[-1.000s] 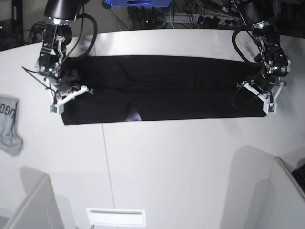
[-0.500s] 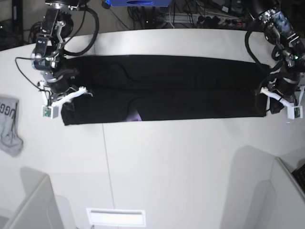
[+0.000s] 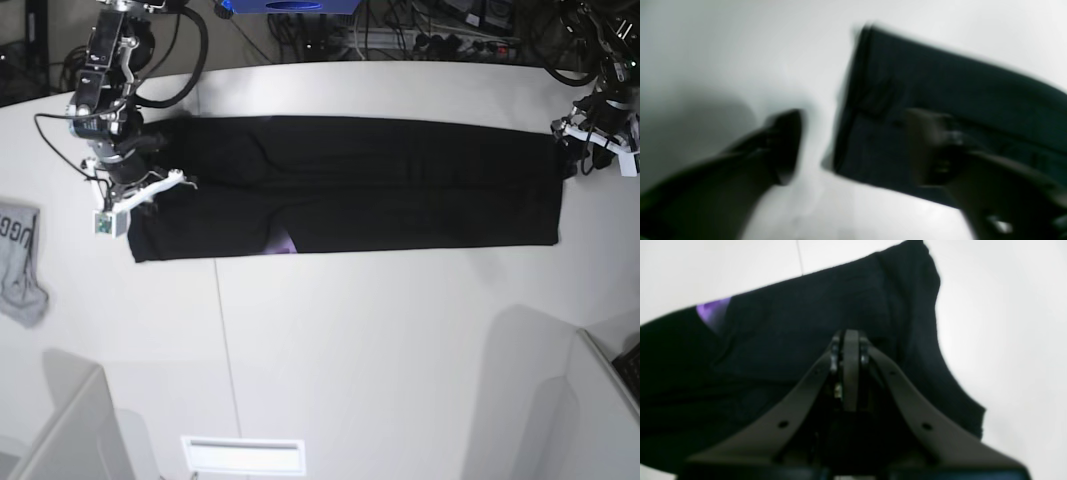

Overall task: Fold the T-shirt properly
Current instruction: 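Grasp the strip's two ends with the left and right grippers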

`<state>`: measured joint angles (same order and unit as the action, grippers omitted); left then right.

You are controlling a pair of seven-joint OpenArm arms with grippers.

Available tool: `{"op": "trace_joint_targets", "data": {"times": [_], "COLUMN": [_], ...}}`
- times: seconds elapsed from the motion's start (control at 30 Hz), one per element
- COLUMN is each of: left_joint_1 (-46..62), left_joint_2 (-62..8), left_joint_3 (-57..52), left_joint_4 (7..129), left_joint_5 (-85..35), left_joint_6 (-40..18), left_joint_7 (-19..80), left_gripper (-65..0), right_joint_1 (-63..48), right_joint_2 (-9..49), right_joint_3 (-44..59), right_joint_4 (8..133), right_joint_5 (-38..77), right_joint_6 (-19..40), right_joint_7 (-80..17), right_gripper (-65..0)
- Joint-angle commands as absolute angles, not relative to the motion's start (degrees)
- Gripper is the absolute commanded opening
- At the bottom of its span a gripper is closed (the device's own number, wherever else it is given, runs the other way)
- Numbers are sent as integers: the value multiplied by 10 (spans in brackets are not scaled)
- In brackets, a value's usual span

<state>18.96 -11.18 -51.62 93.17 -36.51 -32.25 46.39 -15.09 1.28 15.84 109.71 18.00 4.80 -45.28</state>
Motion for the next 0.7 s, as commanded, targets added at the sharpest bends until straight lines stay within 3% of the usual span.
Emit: {"op": "trace_joint_targets", "data": {"times": [0.0,0.07,0.23,0.67], "left_joint_1": [178,167,127,70], "left_joint_2": [-127,-127,-128,-140], "left_joint_3": [-519,-519,-511,-450], "left_joint_4": [928,906,858,737], "left_joint_5": [-382,-382,-381,-321], "left_joint_6": [-329,-329,-329,-329], "left_joint_7": [447,447,447,446], "left_gripper": [-63,-39,-81,-82], "right_joint_1": [-146,-146,-150,-165], "right_joint_2": [16,16,16,16], "right_joint_3": [160,160,160,160], "right_joint_4": [1106,1106,1106,1107], "right_joint_5": [185,185,185,185], "right_joint_6": [49,49,49,49], "right_joint_7": [-445,-445,-451,-451], "right_gripper": [-650,-650,-650,-650]}}
